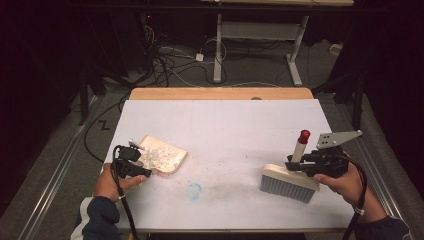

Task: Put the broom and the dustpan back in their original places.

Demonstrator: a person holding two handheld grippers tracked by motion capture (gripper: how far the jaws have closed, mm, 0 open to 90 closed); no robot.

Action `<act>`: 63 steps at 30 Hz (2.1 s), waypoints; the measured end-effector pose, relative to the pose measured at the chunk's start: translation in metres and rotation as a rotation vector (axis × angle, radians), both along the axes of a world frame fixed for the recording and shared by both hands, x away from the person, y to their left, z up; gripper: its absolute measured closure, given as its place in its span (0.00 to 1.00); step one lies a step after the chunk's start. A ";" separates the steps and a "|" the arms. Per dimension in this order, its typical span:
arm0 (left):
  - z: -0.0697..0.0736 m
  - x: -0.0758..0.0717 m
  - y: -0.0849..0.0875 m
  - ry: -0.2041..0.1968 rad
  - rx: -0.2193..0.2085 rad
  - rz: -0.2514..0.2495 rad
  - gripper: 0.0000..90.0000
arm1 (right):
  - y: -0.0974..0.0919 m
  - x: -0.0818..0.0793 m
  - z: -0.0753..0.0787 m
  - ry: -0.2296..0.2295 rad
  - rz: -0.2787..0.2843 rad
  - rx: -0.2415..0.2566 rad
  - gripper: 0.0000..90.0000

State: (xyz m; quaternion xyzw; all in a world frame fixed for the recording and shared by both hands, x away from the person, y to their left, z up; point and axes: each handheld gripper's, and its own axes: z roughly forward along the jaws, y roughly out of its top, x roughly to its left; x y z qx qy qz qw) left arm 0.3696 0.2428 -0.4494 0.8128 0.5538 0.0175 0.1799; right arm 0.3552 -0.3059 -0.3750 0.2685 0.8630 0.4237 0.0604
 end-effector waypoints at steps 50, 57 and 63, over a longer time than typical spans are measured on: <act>-0.001 -0.085 -0.048 -0.603 0.128 -0.303 0.22 | 0.025 0.085 -0.044 -0.005 -0.387 -0.113 0.66; -0.003 -0.090 -0.044 -0.636 0.121 -0.301 0.21 | 0.028 0.093 -0.051 -0.039 -0.474 -0.125 0.59; -0.002 -0.092 -0.046 -0.670 0.118 -0.295 0.21 | 0.024 0.091 -0.043 -0.113 -0.505 -0.063 0.55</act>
